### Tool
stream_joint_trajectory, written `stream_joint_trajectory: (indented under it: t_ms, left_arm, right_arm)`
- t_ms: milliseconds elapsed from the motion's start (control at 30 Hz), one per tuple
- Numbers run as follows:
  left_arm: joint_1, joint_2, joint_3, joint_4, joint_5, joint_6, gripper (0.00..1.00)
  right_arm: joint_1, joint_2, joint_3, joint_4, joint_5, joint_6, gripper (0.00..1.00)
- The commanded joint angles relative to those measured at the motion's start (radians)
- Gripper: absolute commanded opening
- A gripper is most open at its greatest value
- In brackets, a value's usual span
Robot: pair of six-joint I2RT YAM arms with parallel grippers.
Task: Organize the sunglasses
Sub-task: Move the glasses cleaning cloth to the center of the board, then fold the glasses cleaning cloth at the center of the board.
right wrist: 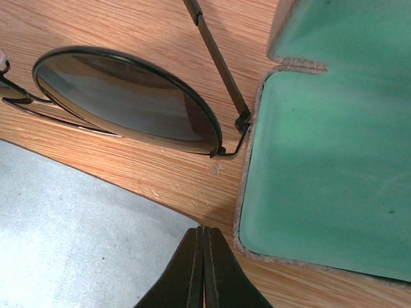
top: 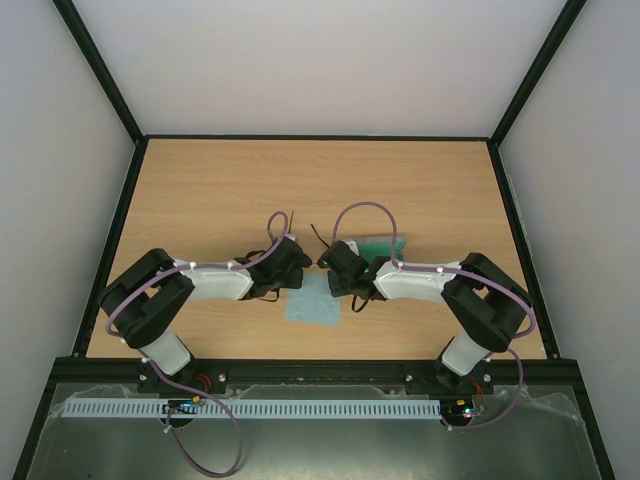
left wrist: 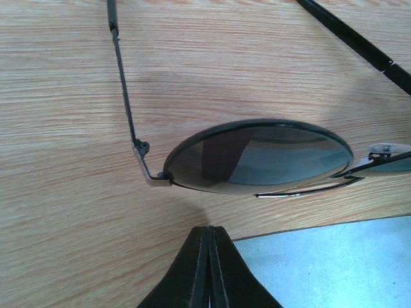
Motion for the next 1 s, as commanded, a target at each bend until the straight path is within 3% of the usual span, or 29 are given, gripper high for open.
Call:
stream_joint_trajectory:
  t_ms: [0, 967]
  left_arm:
    - [-0.007, -0.032, -0.018, -0.086, -0.053, -0.005, 0.02]
    - [-0.026, -0.272, -0.136, -0.08, -0.019, -0.019, 0.02]
  right_arm:
    - [-0.005, -0.007, -0.018, -0.013, 0.013, -0.002, 0.01]
    - [0.047, -0.135, -0.058, 0.01, -0.065, -0.002, 0.01]
